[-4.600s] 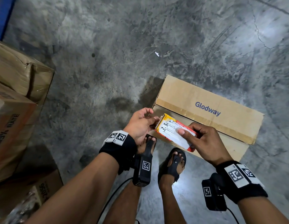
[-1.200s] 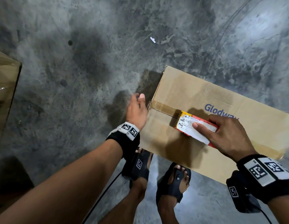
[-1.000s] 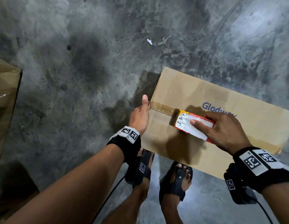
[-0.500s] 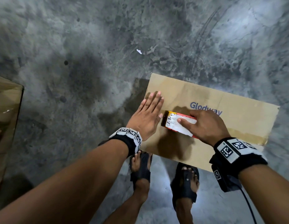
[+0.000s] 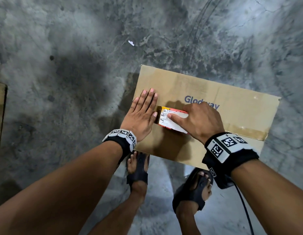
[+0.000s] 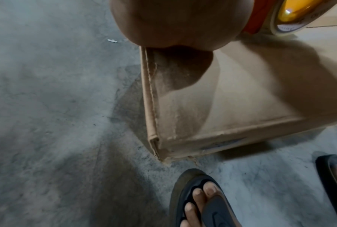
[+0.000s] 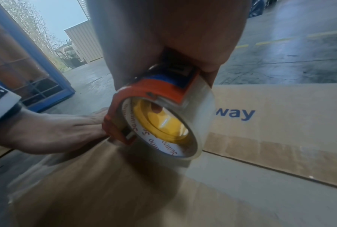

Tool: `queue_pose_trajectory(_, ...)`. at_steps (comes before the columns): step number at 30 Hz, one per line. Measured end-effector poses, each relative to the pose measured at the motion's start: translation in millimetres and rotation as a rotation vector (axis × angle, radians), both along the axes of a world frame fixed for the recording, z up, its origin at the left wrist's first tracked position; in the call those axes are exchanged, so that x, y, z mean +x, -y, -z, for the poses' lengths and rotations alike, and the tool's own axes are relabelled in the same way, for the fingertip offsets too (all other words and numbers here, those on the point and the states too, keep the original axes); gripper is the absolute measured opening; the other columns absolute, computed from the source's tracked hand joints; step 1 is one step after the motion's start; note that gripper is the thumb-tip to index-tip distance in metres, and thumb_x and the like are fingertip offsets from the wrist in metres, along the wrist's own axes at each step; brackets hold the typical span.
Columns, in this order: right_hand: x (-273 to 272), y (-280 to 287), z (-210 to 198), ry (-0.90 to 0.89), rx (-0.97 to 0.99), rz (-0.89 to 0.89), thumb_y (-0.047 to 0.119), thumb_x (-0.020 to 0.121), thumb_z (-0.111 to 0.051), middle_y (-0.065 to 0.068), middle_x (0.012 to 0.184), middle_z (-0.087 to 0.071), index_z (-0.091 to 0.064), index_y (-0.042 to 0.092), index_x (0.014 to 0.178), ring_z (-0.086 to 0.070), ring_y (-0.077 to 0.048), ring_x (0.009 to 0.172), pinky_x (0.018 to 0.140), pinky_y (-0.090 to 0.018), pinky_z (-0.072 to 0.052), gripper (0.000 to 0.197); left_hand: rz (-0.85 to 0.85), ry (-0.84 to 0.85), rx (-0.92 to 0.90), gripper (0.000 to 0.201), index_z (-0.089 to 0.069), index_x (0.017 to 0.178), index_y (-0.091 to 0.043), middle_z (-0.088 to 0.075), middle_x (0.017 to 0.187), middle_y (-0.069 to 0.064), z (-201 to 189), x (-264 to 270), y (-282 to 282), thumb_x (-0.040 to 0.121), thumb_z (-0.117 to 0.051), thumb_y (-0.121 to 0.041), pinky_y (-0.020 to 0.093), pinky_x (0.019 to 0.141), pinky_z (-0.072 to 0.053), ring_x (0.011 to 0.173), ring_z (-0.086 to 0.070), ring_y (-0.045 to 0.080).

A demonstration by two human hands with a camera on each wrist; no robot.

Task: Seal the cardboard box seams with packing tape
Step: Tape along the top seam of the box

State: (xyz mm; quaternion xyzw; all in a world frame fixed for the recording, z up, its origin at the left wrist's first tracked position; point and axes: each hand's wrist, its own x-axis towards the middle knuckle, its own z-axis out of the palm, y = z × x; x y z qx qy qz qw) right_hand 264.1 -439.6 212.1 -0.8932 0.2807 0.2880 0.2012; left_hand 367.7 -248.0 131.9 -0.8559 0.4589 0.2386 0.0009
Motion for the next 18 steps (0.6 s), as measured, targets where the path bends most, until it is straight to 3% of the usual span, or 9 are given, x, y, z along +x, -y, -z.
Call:
queue_pose_trajectory(6,-40,43,-19,-0.043,0.007,0.065,0.076,0.087,-0.05,-0.015,0.1,-0.075,-0.079,0.026,0.113,-0.069,-0.037,0.098,0.069,-0.035,-0.04,0.064,-0.007,-0.02,0.024,0.062,0.006,0.156,-0.017,0.012,0.165,0.001,0,0,2,0.103,-0.014,-0.043,0.036,0.122,0.006,0.151,0.013,0.018)
queue_pose_trajectory(11,-74,68,-34,-0.077,0.047,0.14,0.072,0.089,-0.054,-0.012,0.087,-0.074,-0.078,0.027,0.101,-0.062,-0.033,0.081,0.064,-0.032,-0.035,0.053,-0.013,-0.023,0.016,0.064,0.008,0.156,-0.018,0.011,0.165,0.002,-1,-1,3,0.102,-0.01,-0.047,0.041,0.123,0.0,0.152,0.013,0.019)
queue_pose_trajectory(18,-62,57,-12,-0.139,0.0,0.095,0.068,0.092,-0.053,-0.017,0.106,-0.072,-0.076,0.022,0.113,-0.068,-0.038,0.101,0.072,-0.036,-0.039,0.056,-0.005,0.027,0.053,0.068,0.008,0.156,-0.014,0.011,0.165,0.004,4,-4,3,0.103,-0.02,-0.046,0.043,0.123,-0.002,0.152,0.013,0.021)
